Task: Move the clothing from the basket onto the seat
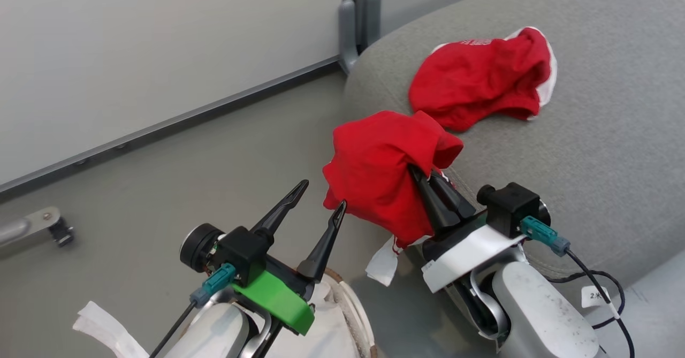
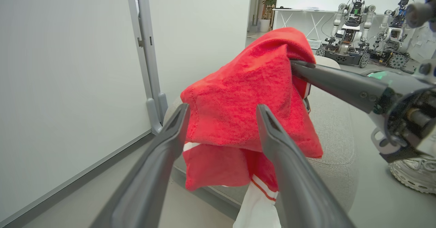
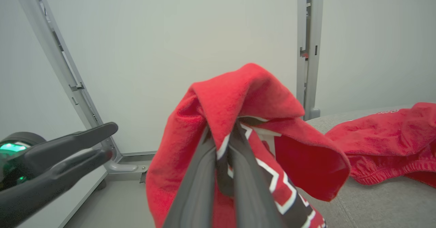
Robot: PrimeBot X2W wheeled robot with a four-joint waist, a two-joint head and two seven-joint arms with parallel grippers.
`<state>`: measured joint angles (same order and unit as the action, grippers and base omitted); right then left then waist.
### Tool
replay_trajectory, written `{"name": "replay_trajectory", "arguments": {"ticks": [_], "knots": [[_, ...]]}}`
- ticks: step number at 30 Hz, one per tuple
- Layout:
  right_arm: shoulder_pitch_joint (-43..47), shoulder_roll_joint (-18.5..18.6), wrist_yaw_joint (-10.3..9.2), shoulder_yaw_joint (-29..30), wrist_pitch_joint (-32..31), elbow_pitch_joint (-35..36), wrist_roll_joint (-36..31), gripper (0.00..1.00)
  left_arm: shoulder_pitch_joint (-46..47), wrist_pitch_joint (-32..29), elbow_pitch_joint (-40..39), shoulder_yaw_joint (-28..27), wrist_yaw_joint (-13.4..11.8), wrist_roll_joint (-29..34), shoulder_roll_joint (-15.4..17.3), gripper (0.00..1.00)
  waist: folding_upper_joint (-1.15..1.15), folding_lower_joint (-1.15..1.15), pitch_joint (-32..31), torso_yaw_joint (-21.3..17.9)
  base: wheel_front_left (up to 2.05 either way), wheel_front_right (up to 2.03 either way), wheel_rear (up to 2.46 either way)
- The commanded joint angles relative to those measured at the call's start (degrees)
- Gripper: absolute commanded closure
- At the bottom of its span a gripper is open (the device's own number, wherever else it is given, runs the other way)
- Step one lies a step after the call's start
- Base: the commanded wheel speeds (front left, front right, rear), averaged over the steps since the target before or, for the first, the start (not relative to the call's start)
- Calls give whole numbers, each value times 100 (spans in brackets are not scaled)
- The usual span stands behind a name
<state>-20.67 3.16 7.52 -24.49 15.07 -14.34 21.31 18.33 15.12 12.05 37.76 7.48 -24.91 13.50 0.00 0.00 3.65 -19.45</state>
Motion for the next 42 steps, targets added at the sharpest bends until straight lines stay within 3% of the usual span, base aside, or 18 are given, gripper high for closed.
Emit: {"name": "replay_trajectory", "arguments": {"ticks": [1, 7, 15, 24, 32, 36, 42], "knots": [[60, 11, -6, 88, 15, 63, -68, 100, -25, 4, -14, 2, 3, 22, 86, 0, 0, 0, 407, -825, 0, 0, 0], [61, -6, -6, 803, 15, 315, -345, 100, 95, 4, -43, 107, 3, 17, 218, 0, 0, 0, 739, -911, 0, 0, 0], [-1016, 150, -6, 2364, 14, 307, -1106, 100, 392, 4, -218, 340, 3, -104, 612, 0, 0, 0, 1571, -429, 0, 0, 0], [-2980, 798, -7, 3421, -12, -144, -2050, 100, 749, 4, -527, 613, 3, -280, 1054, 0, 0, 0, 2510, 268, 0, 0, 0], [-4136, 1469, -7, 4343, -616, -583, -2918, 100, 1105, 4, -783, 708, 3, -368, 1197, 0, 0, 0, 3252, 1008, 0, 0, 0], [-4032, 1400, -7, 4973, -875, -762, -3468, 100, 1150, 4, -791, 592, 3, -394, 1279, 0, 0, 0, 3524, 1282, 0, 0, 0], [-3482, 919, -7, 5880, -840, -1047, -4068, 100, 1138, 4, -780, 353, 3, -427, 1343, 0, 0, 0, 3756, 1432, 0, 0, 0]]}}
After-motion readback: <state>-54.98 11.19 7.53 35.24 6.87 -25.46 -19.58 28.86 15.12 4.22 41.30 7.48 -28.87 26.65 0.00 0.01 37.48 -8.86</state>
